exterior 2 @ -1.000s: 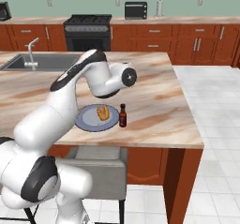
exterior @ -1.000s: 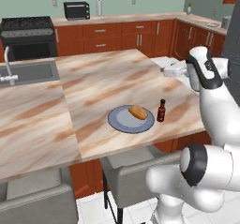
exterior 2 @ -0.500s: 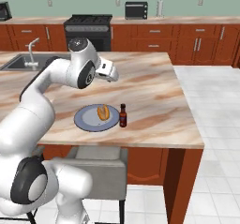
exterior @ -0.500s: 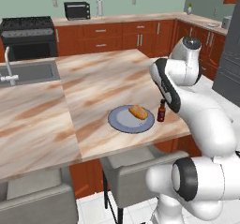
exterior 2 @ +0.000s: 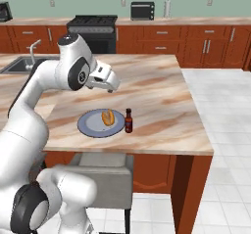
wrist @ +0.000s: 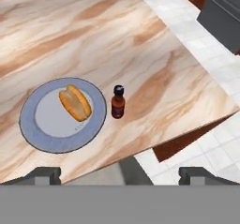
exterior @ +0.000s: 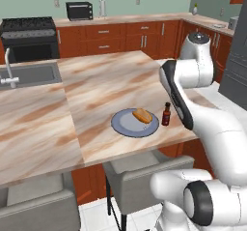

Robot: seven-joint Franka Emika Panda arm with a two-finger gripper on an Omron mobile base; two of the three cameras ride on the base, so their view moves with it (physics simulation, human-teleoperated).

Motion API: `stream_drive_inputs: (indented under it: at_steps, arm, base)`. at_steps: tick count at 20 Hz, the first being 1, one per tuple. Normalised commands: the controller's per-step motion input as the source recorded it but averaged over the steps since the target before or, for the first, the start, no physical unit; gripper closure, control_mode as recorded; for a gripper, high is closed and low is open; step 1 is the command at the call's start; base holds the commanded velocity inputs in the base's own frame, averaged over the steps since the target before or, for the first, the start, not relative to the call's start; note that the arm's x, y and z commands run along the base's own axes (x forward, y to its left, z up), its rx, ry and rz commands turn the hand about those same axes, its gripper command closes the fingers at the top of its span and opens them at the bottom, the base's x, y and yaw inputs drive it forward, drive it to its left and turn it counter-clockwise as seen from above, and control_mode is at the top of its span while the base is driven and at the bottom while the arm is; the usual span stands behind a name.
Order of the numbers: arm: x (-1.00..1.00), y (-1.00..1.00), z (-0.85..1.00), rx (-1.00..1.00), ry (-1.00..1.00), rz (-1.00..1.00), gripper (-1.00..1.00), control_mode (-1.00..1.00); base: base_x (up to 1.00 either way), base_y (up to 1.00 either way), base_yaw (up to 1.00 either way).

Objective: Move the hot dog bun to the plate on the dining table and place the condiment next to that plate. Then navigate to the fridge and take the sausage and place it on the plate as well.

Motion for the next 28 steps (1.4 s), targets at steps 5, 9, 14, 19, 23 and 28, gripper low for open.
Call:
stream_drive_inputs:
  at_steps: [5,9,14,19,23,28]
  arm:
    - [-0.24,-0.02,0.0,0.0,-0.06,0.0,-1.0,1.0]
    - [0.0,0.0,0.0,0.0,0.0,0.0,-1.0,1.0]
    - [0.0,0.0,0.0,0.0,0.0,0.0,-1.0,1.0]
    - [0.0,0.0,0.0,0.0,0.0,0.0,-1.0,1.0]
    - [0.0,0.0,0.0,0.0,0.0,0.0,-1.0,1.0]
    - [0.0,0.0,0.0,0.0,0.0,0.0,-1.0,1.0]
  base:
    - [-0.38,-0.19,-0.01]
    - [-0.81,-0.85,-0.14]
    - [-0.03,-1.0,-0.28]
    - [0.26,-1.0,-0.1]
    - [0.44,-1.0,0.1]
    - [0.66,-1.0,0.17]
